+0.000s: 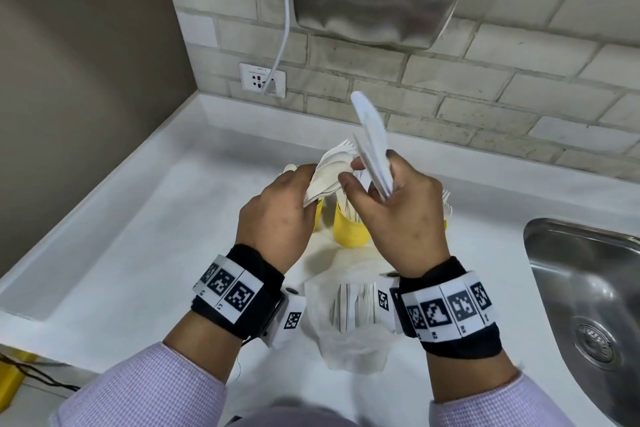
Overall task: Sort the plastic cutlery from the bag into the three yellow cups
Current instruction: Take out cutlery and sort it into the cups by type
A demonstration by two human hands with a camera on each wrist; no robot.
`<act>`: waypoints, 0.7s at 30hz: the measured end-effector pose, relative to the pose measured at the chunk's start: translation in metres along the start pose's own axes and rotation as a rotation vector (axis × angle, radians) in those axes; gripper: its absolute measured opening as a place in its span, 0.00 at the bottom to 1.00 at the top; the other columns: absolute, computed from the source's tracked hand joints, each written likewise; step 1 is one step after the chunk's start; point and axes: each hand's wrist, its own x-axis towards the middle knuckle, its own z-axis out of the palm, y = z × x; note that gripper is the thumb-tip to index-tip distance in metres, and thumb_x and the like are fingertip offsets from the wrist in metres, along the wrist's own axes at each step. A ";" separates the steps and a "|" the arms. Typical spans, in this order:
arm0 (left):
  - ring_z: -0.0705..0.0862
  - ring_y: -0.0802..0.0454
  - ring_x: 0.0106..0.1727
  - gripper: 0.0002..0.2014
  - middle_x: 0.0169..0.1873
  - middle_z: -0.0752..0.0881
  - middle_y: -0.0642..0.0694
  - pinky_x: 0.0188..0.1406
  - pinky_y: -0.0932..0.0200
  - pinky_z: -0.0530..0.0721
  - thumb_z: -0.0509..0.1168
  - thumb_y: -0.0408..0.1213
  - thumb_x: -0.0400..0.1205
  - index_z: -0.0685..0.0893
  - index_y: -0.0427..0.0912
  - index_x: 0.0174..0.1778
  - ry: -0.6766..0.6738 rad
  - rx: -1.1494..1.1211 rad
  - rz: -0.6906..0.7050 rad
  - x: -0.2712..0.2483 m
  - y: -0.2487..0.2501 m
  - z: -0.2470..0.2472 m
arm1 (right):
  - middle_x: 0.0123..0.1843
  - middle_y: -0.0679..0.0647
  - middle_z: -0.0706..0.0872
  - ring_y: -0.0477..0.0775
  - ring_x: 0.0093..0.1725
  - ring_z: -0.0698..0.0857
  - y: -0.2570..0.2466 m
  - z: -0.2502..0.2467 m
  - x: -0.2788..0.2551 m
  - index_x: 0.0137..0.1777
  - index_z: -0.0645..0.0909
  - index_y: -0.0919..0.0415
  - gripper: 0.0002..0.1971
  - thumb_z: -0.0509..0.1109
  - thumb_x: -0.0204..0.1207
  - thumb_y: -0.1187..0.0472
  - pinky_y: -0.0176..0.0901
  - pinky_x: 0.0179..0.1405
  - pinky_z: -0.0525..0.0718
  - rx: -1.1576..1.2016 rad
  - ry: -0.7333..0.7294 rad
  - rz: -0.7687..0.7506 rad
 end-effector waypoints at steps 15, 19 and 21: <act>0.85 0.39 0.54 0.20 0.57 0.86 0.50 0.39 0.55 0.71 0.63 0.42 0.83 0.78 0.53 0.72 -0.033 0.030 0.006 0.000 0.000 0.000 | 0.21 0.39 0.75 0.43 0.22 0.72 0.005 -0.017 0.019 0.42 0.79 0.59 0.09 0.73 0.84 0.62 0.38 0.29 0.70 0.207 -0.265 0.154; 0.83 0.40 0.52 0.18 0.55 0.86 0.50 0.39 0.54 0.72 0.63 0.38 0.83 0.79 0.53 0.69 -0.011 -0.022 0.011 0.000 0.001 -0.001 | 0.20 0.42 0.67 0.46 0.17 0.62 -0.002 -0.019 0.018 0.47 0.75 0.61 0.07 0.67 0.88 0.66 0.33 0.21 0.62 0.602 -0.203 0.300; 0.83 0.40 0.51 0.18 0.54 0.86 0.50 0.38 0.54 0.71 0.63 0.37 0.82 0.79 0.52 0.69 -0.002 -0.032 0.010 0.000 0.001 -0.001 | 0.20 0.45 0.62 0.47 0.18 0.57 -0.007 -0.019 0.018 0.49 0.72 0.62 0.06 0.63 0.90 0.66 0.32 0.21 0.59 0.773 -0.111 0.351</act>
